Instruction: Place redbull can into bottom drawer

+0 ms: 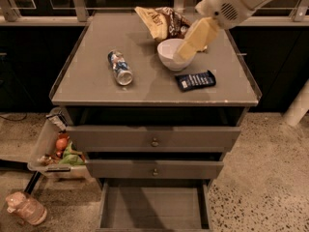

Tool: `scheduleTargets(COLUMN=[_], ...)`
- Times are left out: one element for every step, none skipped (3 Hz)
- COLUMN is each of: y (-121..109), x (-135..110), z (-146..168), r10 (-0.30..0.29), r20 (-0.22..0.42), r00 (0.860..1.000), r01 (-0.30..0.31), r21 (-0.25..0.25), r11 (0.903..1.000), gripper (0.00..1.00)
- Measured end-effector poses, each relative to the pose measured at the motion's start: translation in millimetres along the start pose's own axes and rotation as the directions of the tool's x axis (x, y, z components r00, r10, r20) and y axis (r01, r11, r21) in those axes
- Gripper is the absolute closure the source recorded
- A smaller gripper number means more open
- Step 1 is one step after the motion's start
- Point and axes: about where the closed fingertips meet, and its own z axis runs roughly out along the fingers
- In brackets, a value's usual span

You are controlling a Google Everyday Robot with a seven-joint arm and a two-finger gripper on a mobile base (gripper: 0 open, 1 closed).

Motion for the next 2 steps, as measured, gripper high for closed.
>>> scheduleTargets(y=[-8.8, -19.8], x=[-12.4, -42.7], z=[70.0, 126.9], r10=[-0.054, -0.149], r20=[0.013, 0.005], r00=[0.998, 0.989], r01=[0.054, 0.149], r21=[-0.051, -0.080], r11=[0.9972, 0.9856], gripper=[0.00, 0.00])
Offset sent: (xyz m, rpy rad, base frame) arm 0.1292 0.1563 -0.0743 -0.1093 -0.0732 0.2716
